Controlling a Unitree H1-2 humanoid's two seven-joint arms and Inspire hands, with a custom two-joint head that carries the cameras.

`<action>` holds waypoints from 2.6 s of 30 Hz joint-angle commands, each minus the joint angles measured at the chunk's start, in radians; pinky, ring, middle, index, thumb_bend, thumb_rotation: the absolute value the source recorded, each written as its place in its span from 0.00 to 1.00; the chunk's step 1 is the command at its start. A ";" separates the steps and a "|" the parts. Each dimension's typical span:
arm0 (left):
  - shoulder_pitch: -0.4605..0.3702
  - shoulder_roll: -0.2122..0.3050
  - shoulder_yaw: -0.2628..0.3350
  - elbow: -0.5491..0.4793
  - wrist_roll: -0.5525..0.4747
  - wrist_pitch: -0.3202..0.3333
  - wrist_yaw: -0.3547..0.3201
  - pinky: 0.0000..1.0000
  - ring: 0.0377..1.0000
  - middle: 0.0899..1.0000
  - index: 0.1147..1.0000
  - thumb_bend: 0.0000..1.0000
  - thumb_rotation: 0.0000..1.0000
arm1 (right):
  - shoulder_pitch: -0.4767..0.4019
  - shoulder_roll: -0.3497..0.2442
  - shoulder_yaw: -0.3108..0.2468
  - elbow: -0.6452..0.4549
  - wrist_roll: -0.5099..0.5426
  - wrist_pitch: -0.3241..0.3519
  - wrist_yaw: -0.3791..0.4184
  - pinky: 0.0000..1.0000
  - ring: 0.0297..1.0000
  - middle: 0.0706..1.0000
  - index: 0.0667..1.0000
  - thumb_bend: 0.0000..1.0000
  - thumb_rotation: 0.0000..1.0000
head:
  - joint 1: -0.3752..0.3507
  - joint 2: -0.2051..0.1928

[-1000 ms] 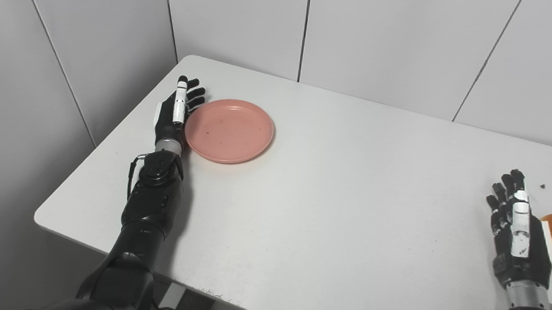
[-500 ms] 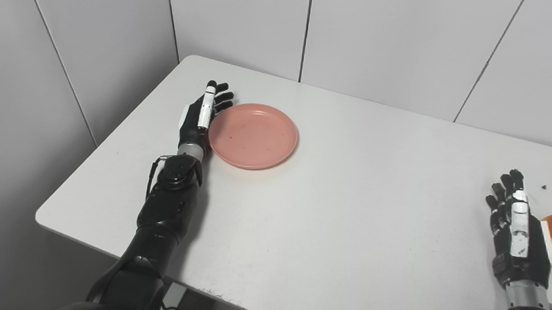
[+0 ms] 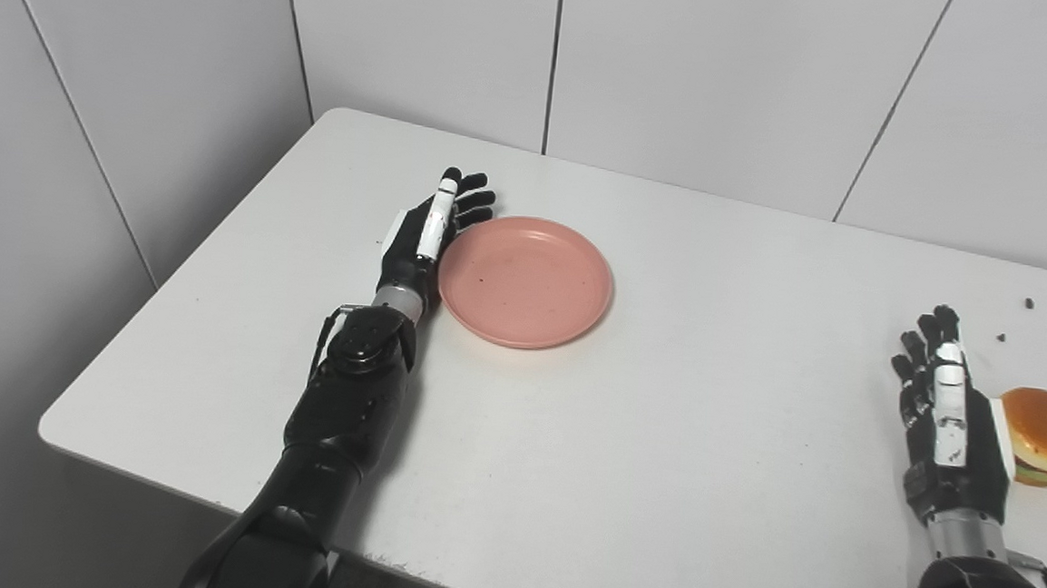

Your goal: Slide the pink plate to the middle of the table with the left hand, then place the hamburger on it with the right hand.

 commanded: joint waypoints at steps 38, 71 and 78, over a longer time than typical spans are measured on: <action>0.117 -0.134 -0.167 -0.239 0.068 0.159 -0.114 0.80 0.81 0.77 0.74 0.46 1.00 | -0.008 0.082 0.059 -0.046 -0.062 0.022 -0.053 0.97 0.97 0.99 1.00 0.53 0.93 | -0.329 0.066; 0.132 -0.183 -0.218 -0.198 0.063 0.106 -0.168 0.82 0.81 0.79 0.76 0.44 1.00 | 0.003 0.055 0.059 -0.075 -0.087 0.002 -0.057 0.95 0.95 0.97 0.98 0.58 0.92 | -0.326 0.065; 0.128 -0.185 -0.213 -0.169 0.061 0.076 -0.178 0.82 0.81 0.79 0.77 0.44 1.00 | -0.009 0.007 0.060 -0.173 -0.183 0.003 -0.087 0.91 0.92 0.94 0.95 0.59 0.86 | -0.320 0.065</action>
